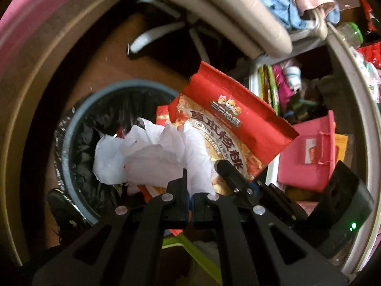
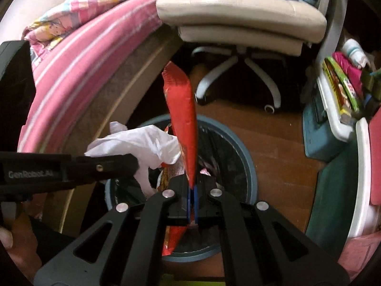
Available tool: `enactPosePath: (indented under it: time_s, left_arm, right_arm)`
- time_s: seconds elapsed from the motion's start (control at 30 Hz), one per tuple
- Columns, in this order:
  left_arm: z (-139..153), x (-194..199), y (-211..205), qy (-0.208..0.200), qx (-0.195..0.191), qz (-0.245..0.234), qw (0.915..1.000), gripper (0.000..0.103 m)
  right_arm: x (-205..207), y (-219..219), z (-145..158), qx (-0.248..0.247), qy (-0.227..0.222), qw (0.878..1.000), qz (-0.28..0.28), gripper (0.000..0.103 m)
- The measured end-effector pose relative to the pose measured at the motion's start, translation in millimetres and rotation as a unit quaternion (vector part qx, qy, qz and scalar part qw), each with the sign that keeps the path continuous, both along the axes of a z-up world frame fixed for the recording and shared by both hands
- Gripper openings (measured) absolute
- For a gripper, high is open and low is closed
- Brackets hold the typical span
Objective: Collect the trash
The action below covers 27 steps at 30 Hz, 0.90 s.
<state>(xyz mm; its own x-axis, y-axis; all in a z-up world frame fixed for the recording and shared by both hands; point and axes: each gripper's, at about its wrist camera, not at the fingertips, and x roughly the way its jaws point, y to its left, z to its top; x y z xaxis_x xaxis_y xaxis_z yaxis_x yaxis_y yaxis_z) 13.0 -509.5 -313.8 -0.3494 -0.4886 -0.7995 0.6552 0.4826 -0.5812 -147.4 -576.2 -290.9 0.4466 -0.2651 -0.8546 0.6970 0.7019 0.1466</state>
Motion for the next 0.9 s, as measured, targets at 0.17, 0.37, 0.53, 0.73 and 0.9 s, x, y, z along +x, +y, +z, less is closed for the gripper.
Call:
enactPosePath:
  time_s: [0.17, 0.37, 0.53, 0.73, 0.9]
  left_arm:
    - [-23, -1, -11, 0.005, 0.031, -0.008, 0.9995, 0.001]
    - [-48, -2, -10, 0.017, 0.07, -0.015, 0.9973, 0.009]
    - [-46, 4, -4, -0.024, 0.089, 0.006, 0.9957, 0.071]
    - [-28, 20, 4, -0.053, 0.089, 0.052, 0.9932, 0.086]
    - [3, 36, 21, -0.086, 0.087, 0.103, 0.9871, 0.089]
  right_arm:
    - [-2, -2, -22, 0.015, 0.027, 1.0, -0.002, 0.003]
    - [-8, -6, -43, 0.049, 0.046, 0.998, -0.003, 0.011]
    - [-9, -4, -41, 0.037, 0.046, 0.998, -0.003, 0.058]
    - [0, 5, -20, 0.025, 0.027, 0.999, 0.006, 0.078]
    - [8, 14, 23, 0.012, -0.025, 0.999, 0.022, 0.088]
